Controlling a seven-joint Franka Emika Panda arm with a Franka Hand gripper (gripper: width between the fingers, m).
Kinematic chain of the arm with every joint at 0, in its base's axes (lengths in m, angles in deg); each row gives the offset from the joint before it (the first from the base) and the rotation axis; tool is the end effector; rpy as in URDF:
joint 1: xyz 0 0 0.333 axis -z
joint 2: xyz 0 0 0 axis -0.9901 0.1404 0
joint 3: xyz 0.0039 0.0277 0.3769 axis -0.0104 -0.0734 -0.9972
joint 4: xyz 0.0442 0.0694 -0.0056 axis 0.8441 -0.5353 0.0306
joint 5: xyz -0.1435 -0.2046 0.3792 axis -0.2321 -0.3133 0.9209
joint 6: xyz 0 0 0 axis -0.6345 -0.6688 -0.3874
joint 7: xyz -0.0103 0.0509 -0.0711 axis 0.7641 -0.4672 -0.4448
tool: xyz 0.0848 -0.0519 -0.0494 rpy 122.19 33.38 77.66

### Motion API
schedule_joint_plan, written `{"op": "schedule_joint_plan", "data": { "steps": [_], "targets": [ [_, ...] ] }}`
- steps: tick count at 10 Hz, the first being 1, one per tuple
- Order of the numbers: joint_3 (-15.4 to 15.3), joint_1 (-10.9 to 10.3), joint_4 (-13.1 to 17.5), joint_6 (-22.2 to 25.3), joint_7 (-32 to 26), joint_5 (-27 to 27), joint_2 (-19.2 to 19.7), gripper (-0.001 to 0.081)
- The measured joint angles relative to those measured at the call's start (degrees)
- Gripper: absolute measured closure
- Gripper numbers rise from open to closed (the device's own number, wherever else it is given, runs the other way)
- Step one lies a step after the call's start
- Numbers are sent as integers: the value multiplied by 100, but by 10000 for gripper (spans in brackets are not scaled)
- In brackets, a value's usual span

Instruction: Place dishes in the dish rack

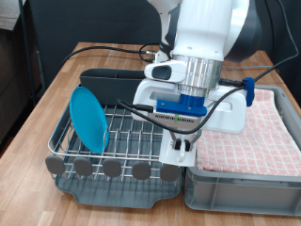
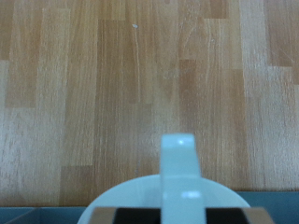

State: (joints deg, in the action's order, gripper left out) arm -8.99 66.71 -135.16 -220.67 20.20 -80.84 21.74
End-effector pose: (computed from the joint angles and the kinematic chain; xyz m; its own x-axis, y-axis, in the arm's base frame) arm 0.7402 0.0175 0.3244 0.6612 -0.6543 0.3670 -0.6364 -0.7482 -0.1874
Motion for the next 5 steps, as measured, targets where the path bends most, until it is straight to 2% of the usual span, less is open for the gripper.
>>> {"op": "schedule_joint_plan", "data": {
  "steps": [2,5],
  "targets": [
    [-152,173,174,138,-194,95,159,735],
    [-373,427,593,647,-520,199,407,735]
  ]
}}
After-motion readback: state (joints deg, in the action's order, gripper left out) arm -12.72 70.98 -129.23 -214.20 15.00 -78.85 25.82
